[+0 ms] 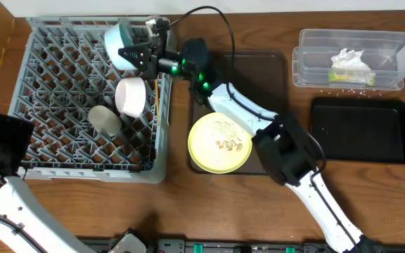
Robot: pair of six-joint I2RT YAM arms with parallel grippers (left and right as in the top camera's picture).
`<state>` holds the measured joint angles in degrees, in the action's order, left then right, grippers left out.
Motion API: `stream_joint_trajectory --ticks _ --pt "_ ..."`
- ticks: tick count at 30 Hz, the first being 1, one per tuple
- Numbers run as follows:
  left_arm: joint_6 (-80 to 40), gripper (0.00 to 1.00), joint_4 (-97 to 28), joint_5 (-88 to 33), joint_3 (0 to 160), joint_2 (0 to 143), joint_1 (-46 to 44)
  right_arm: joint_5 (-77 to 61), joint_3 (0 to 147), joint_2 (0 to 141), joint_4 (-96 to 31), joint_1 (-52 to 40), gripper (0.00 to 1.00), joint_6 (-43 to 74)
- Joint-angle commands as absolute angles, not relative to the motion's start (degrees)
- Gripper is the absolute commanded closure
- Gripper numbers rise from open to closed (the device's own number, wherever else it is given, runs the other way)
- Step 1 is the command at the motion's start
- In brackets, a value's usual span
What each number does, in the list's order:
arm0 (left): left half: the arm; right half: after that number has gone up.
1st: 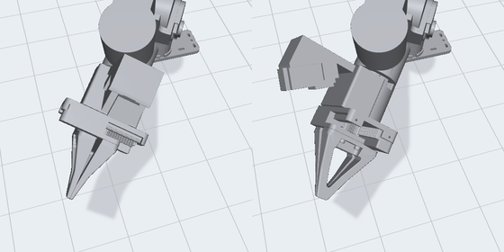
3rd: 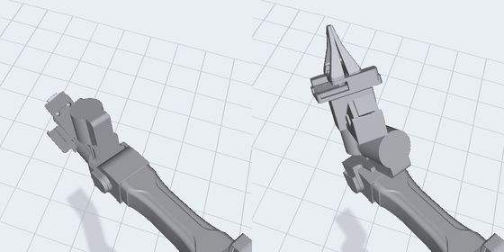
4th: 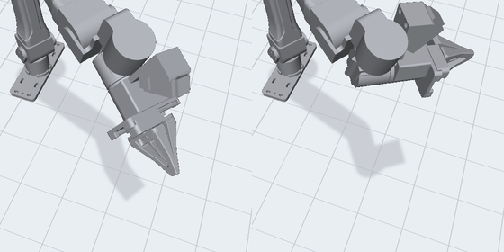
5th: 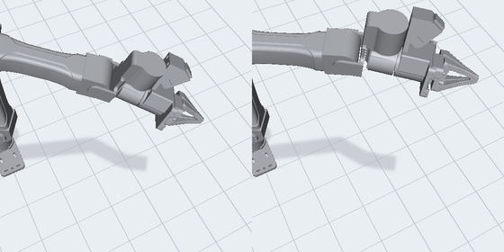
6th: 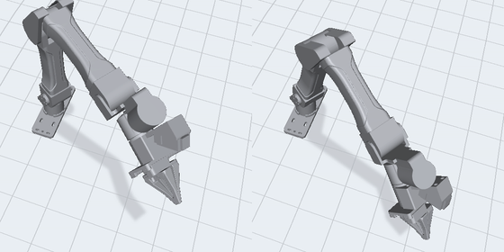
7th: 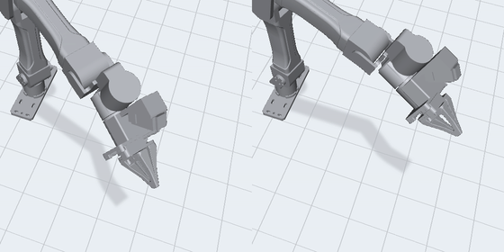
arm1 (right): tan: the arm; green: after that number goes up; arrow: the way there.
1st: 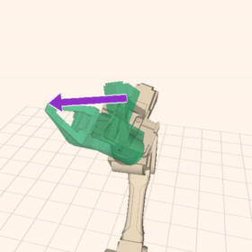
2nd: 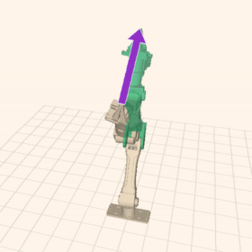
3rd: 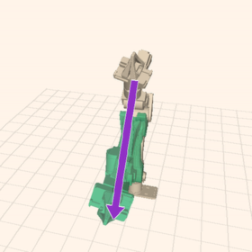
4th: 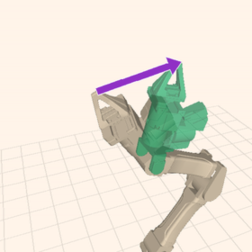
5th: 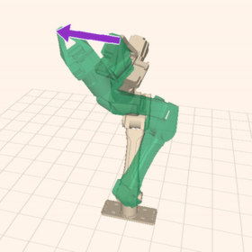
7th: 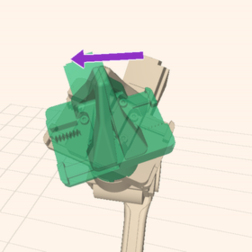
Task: Sort waste into correct bins and load items into the dishwasher
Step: 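Lower the light-blue bowl upright into the rack and release it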
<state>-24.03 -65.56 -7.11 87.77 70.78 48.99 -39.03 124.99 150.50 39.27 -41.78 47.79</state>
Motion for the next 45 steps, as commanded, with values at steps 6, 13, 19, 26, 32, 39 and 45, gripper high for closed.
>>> stream_joint_trajectory --ticks 6,13,19,26,32,39,45 --pt "-24.1 0.05 -65.6 -6.8 88.0 70.8 49.2 -38.0 126.3 153.1 37.4 -41.6 0.99 48.2" --pt "-24.1 0.05 -65.6 -6.8 88.0 70.8 49.2 -37.8 126.3 156.7 38.7 -40.4 0.99 53.0" --pt "-24.1 0.05 -65.6 -6.8 88.0 70.8 49.2 -39.2 126.3 159.2 42.9 -38.9 0.99 58.9" --pt "-24.1 0.05 -65.6 -6.8 88.0 70.8 49.2 -41.3 126.8 159.1 42.9 -36.3 0.93 58.9" --pt "-24.1 0.05 -65.6 -6.8 88.0 70.8 49.2 -45.4 128.6 158.9 42.2 -34.1 0.75 59.8" --pt "-24.1 0.05 -65.6 -6.8 88.0 70.8 49.2 -46.9 130.8 155.3 35.6 -32.0 0.73 58.7" --pt "-24.1 0.05 -65.6 -6.8 88.0 70.8 49.2 -48.7 130.8 147.1 19.6 -29.5 0.58 50.9"
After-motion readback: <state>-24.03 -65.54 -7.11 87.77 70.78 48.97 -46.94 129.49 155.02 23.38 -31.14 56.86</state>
